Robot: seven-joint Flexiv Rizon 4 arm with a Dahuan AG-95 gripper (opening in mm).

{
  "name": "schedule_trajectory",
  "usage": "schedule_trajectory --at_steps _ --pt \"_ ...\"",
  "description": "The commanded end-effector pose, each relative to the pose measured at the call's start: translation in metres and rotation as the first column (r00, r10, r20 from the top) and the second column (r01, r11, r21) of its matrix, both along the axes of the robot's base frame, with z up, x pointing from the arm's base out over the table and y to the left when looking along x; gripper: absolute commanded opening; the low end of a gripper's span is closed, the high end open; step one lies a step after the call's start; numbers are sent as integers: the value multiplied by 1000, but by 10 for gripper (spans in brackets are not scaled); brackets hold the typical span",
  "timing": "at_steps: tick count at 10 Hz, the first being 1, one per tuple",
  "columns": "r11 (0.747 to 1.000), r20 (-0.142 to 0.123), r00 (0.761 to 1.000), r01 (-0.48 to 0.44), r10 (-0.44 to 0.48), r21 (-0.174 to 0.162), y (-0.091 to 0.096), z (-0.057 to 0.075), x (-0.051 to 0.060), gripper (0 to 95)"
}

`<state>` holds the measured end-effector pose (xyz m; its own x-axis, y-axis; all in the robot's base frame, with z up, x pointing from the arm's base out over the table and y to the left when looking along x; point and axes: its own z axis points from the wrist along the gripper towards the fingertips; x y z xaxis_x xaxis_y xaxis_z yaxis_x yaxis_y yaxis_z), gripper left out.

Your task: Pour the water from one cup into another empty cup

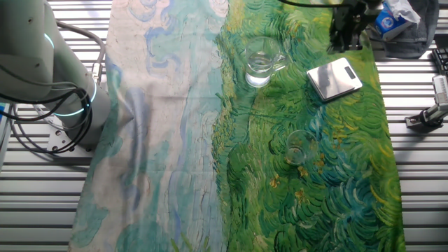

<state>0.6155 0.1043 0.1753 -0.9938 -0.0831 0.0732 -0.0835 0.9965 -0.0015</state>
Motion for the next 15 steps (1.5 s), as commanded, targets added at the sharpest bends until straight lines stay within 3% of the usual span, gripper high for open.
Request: schedule_trajectory --at_steps 1,5,7,10,12,15 --pt "1000 9 1000 10 -10 12 0 -1 1 0" --pt "1000 -5 1000 13 -12 9 0 -1 1 0" --pt "1000 10 1000 10 -10 10 0 -1 1 0" --pt "1000 9 1000 -8 8 4 0 -1 1 0" --pt "1000 27 1000 -5 5 6 0 -1 1 0" --pt "1000 16 1000 5 -5 7 0 -1 1 0"
